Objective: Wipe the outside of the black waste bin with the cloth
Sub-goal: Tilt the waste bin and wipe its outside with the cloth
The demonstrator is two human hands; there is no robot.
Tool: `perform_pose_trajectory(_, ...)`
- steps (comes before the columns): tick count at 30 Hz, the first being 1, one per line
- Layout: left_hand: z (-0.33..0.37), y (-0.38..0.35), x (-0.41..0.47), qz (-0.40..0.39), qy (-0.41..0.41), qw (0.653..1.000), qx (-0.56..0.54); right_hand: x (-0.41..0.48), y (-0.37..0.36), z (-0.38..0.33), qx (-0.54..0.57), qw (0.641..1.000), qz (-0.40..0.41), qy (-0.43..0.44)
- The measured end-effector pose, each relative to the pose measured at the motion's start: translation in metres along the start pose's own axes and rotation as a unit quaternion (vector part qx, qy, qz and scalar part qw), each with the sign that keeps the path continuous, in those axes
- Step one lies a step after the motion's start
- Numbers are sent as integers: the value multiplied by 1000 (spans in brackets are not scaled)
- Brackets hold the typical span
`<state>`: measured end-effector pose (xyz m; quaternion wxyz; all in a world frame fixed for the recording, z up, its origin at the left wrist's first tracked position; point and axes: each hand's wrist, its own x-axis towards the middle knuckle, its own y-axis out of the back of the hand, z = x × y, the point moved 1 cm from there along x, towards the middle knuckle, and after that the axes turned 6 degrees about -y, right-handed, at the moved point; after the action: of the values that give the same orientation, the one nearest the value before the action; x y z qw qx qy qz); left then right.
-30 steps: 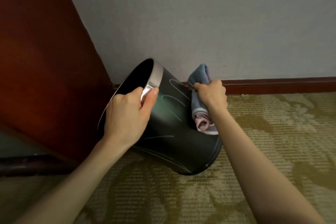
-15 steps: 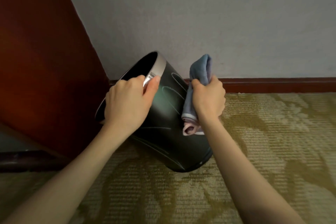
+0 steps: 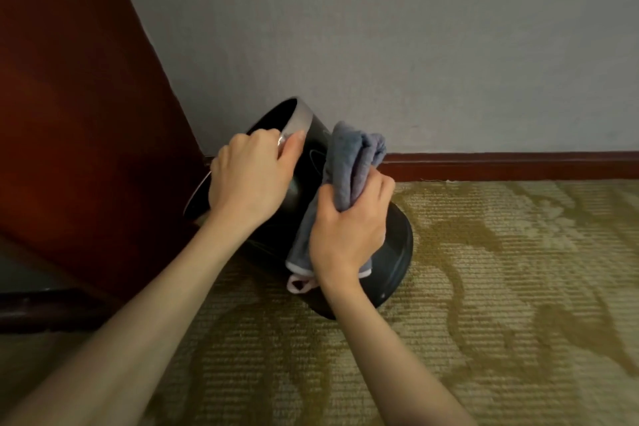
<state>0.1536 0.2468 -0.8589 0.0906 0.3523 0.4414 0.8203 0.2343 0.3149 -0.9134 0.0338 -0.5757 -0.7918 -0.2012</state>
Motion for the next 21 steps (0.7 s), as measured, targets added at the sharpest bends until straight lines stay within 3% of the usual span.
perform_pose_trajectory(9,-15,16,-22,7,-10,999,-34,45,-10,-8,-48,993,-78,-67)
perform_pose_trajectory(15,-17,27,-48,-4,5,996,-88,103,-35,-4,-127,946,-260,-149)
perform_pose_trajectory(21,-15,30,-62,-24,3,993,-115,122,-52,4,-182,916,-322,-156)
